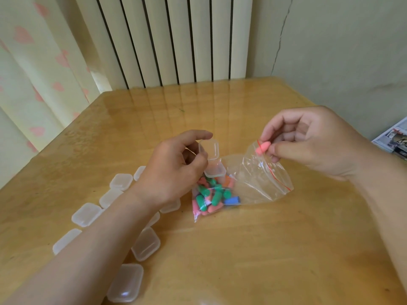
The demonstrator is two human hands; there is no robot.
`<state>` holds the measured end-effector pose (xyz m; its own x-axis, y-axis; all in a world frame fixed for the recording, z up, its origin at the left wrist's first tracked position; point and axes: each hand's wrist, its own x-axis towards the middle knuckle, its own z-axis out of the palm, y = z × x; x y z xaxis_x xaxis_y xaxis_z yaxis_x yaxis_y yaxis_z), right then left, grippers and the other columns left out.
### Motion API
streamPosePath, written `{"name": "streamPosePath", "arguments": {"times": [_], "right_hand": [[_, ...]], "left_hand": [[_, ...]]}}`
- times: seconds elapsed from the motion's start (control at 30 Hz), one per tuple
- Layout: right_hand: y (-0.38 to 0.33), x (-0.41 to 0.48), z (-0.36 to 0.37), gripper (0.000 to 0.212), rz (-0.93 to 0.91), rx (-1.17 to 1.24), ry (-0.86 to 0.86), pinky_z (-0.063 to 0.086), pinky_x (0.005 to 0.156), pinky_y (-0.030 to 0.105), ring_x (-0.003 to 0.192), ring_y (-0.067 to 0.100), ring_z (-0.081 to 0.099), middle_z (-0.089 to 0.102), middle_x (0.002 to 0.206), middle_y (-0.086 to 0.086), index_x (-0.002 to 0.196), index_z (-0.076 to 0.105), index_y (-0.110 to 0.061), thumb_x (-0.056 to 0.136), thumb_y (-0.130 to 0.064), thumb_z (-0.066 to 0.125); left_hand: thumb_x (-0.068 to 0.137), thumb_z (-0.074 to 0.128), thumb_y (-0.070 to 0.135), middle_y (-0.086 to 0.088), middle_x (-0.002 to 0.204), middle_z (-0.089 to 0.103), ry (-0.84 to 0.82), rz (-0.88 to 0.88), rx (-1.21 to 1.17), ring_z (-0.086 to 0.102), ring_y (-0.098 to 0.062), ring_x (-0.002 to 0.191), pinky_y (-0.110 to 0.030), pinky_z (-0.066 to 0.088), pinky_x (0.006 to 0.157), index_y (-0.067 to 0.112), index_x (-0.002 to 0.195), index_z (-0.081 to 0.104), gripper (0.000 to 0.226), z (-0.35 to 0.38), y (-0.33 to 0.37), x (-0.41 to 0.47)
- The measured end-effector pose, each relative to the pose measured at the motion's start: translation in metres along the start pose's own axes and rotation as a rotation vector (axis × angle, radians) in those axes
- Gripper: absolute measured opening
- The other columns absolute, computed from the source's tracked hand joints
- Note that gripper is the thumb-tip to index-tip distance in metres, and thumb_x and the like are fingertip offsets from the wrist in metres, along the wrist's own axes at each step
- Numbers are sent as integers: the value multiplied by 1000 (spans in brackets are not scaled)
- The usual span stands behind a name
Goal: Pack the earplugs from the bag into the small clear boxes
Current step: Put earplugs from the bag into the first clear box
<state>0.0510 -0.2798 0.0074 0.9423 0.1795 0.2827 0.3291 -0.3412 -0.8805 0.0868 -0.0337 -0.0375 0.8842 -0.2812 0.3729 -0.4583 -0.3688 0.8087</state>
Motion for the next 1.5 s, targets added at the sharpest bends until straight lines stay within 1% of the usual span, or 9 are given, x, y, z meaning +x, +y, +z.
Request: {"name": "streamPosePath", "arguments": {"times": [0.2,0.33,0.4,0.57,0.83,1.07,1.2,1.4,1.5], "right_hand": [[2,3,4,27,-116,99,158,59,65,28,68,22,69,75,76,12,78,67,-4,78,23,66],[4,5,3,21,-166,136,240,57,62,28,70,27,68,76,78,12,78,68,-7,73,13,70],[5,5,3,26,-167,140,242,56,61,29,67,26,67,76,79,13,80,68,-6,78,20,67],[3,0,18,18,-159,49,122,53,61,25,67,14,65,76,81,9,84,75,-10,80,7,77],[11,-1,41,15,-166,-67,49,54,69,57,76,28,67,72,86,1,86,80,-26,74,-34,79],[12,-2,45,13,-177,-157,25,48,58,25,68,16,64,71,82,-5,86,80,-33,78,-22,82],[9,-4,46,15,-168,-250,26,41,59,9,65,3,60,70,85,-8,88,81,-32,81,-19,81],[-3,-2,22,27,-81,-289,195,43,57,13,63,12,58,66,74,-5,73,71,-19,75,6,64],[-5,-4,4,20,138,-286,34,50,46,30,48,17,53,61,57,-7,69,63,-15,71,5,66]], "left_hand": [[94,62,-1,3,79,62,53,48,-144,66,-12,61,-36,57,61,29,116,65,38,0,5,0],[93,63,-2,-6,80,62,23,38,-191,63,-23,59,-36,58,60,28,117,65,39,2,8,-1],[93,63,-3,-12,83,61,12,33,-224,61,-36,63,-43,57,61,28,117,65,39,2,10,-2],[93,60,-7,-18,91,61,-36,11,-338,58,-24,64,-38,57,65,22,121,65,40,1,15,-4],[90,57,-16,-20,98,65,-106,-39,-378,67,-20,70,-39,58,71,17,122,66,47,1,18,-6],[77,66,1,-22,102,65,-109,-55,-381,67,-46,84,-51,56,82,16,123,66,48,1,21,-8],[80,76,-6,-24,102,64,-130,-68,-377,69,-35,80,-47,58,82,19,120,67,48,1,22,-8],[78,75,-11,-11,91,62,-86,-177,-318,66,-16,66,-33,58,65,24,106,67,46,-1,18,-3],[77,74,-13,-6,89,60,-106,-205,-295,63,-13,61,-27,53,59,23,105,66,47,-1,18,-3]]}}
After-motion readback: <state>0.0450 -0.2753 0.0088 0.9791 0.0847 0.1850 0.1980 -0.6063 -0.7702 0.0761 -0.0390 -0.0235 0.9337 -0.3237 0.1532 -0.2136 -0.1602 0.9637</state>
